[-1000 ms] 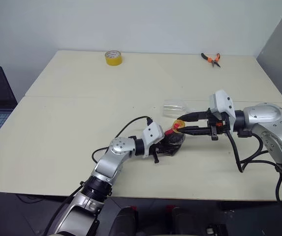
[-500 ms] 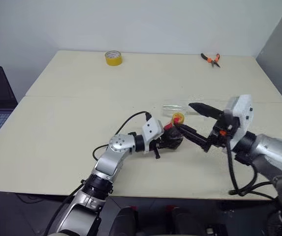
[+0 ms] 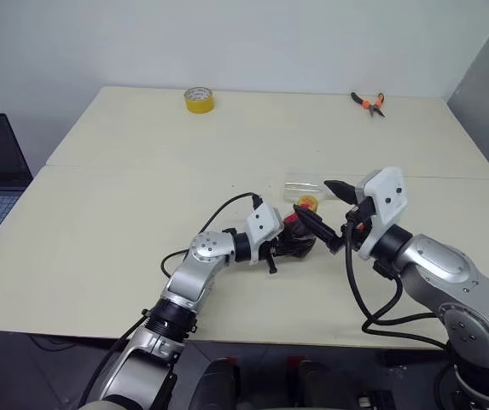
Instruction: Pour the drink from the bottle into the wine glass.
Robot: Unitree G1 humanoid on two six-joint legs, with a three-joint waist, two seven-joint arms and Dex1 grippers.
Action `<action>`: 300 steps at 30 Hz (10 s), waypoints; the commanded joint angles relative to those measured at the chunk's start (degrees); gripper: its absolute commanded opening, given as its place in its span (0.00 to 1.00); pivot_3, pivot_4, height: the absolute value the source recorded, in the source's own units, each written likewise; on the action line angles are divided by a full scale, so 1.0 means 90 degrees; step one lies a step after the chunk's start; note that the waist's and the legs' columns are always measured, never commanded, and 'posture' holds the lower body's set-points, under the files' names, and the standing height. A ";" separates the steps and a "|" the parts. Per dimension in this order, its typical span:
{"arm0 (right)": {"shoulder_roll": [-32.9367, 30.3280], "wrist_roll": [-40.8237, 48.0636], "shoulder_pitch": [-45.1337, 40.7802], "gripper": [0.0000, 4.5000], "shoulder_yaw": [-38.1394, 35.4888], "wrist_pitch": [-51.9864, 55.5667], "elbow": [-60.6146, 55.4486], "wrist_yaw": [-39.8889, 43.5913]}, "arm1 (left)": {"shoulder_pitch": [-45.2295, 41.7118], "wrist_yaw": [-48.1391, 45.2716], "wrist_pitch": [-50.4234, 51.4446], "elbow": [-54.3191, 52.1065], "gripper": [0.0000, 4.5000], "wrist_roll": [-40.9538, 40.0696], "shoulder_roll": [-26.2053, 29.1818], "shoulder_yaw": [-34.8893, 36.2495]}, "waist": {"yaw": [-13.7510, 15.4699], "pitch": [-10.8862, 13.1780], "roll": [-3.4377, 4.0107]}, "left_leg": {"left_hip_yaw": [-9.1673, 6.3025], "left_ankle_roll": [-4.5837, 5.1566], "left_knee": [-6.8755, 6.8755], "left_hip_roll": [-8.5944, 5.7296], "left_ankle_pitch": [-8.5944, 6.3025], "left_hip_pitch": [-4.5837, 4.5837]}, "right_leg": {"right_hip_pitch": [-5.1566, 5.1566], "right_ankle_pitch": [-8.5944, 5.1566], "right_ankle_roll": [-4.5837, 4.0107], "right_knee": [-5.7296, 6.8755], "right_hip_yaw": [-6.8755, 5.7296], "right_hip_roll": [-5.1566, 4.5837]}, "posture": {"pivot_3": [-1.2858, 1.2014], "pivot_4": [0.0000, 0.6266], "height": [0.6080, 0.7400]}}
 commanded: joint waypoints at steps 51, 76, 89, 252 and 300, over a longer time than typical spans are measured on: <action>-0.0490 -0.0076 -0.0229 1.00 -0.0442 -0.0403 -0.0470 0.0905 | -0.0099 -0.0053 -0.0015 -0.0271 0.20 -0.0101 -0.0109 0.0045 | -0.0015 0.0004 0.0006 | 0.0000 0.0001 0.0003 0.0003 0.0001 0.0006 | 0.0001 0.0002 0.0002 0.0012 0.0001 0.0002 | 0.52 0.24 1.00; -0.0883 0.0383 0.0977 1.00 -0.1508 -0.0515 -0.0233 0.1673 | -0.0088 -0.0072 -0.0111 -0.0209 0.20 -0.0084 -0.0001 0.0063 | -0.0003 0.0004 0.0006 | 0.0003 0.0003 0.0003 -0.0001 0.0000 0.0003 | 0.0003 0.0002 0.0001 0.0005 0.0004 0.0000 | 0.52 0.24 1.00; -0.0703 0.0045 -0.0214 1.00 -0.0256 -0.0526 -0.0095 0.1052 | -0.0135 -0.0116 -0.0110 -0.0170 0.20 -0.0067 -0.0010 0.0053 | -0.0016 0.0005 0.0006 | 0.0001 0.0002 0.0000 0.0003 0.0000 0.0004 | 0.0001 0.0002 0.0001 0.0002 0.0005 0.0009 | 0.52 0.24 1.00; -0.0277 -0.1305 -0.0575 1.00 0.1328 -0.1822 0.1122 0.2827 | -0.1166 0.4488 -0.2082 0.3777 0.34 0.0330 0.0142 0.2952 | 0.0067 -0.0005 -0.0019 | -0.0006 0.0000 0.0057 -0.0011 0.0002 -0.0053 | -0.0035 0.0024 0.0024 0.0011 -0.0006 -0.0012 | 0.52 0.24 1.00; -0.0242 -0.8553 -0.1966 1.00 0.2906 -0.4433 0.6771 -0.0499 | 0.0908 0.0978 -0.0159 -0.1329 1.00 -0.0401 0.1124 0.1367 | -0.0037 -0.0008 -0.0016 | 0.0038 -0.0022 0.0009 -0.0002 0.0016 -0.0017 | -0.0038 0.0019 0.0012 0.0005 0.0035 -0.0007 | 0.52 0.24 1.00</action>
